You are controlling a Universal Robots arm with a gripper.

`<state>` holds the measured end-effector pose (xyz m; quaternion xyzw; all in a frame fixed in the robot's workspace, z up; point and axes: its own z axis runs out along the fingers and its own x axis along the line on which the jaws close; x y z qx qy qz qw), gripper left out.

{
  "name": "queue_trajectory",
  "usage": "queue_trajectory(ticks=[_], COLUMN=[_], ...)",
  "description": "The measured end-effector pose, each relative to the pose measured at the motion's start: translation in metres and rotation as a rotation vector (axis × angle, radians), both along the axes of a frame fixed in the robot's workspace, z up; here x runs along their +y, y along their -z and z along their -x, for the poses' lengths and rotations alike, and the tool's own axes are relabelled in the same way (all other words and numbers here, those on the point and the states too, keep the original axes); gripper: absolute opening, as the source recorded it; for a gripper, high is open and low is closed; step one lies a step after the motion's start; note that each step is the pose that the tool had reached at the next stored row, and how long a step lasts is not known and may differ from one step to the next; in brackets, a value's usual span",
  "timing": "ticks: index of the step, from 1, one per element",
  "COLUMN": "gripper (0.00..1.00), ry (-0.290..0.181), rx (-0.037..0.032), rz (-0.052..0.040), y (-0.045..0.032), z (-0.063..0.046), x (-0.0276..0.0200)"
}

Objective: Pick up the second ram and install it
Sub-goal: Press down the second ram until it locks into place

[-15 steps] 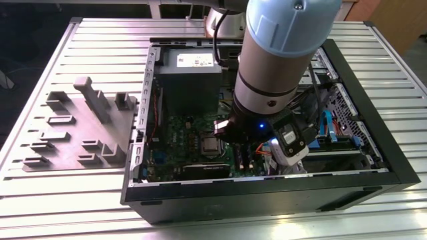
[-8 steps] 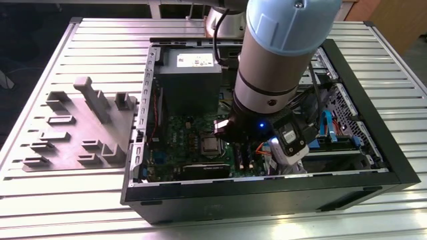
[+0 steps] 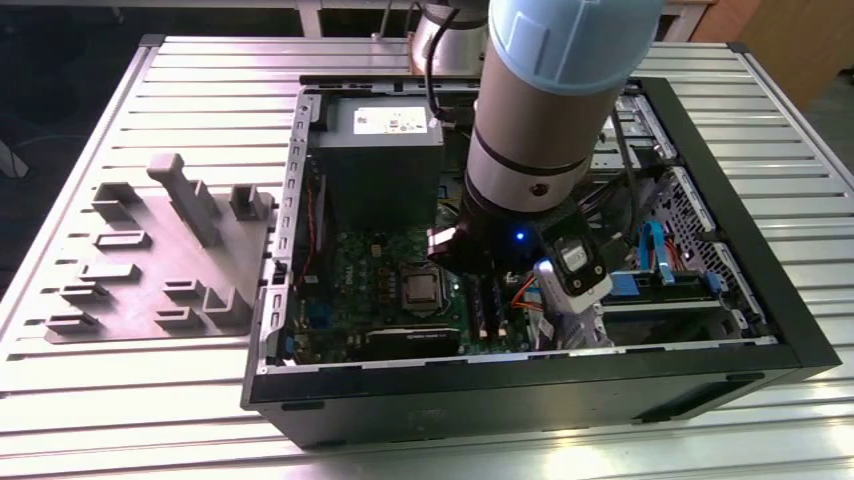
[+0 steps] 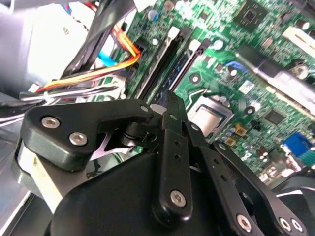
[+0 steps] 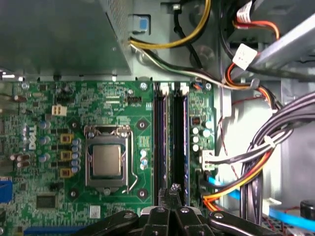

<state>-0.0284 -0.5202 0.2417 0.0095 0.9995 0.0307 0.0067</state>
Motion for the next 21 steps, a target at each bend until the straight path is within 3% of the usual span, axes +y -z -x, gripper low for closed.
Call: queue_trajectory(ticks=[9,21], gripper=[0.1,0.1], ry=[0.0,0.0], rx=[-0.0001,0.0], rz=[-0.0001,-0.0019], y=[0.0,0.0], z=[0.0,0.0], x=[0.0203,0.0213])
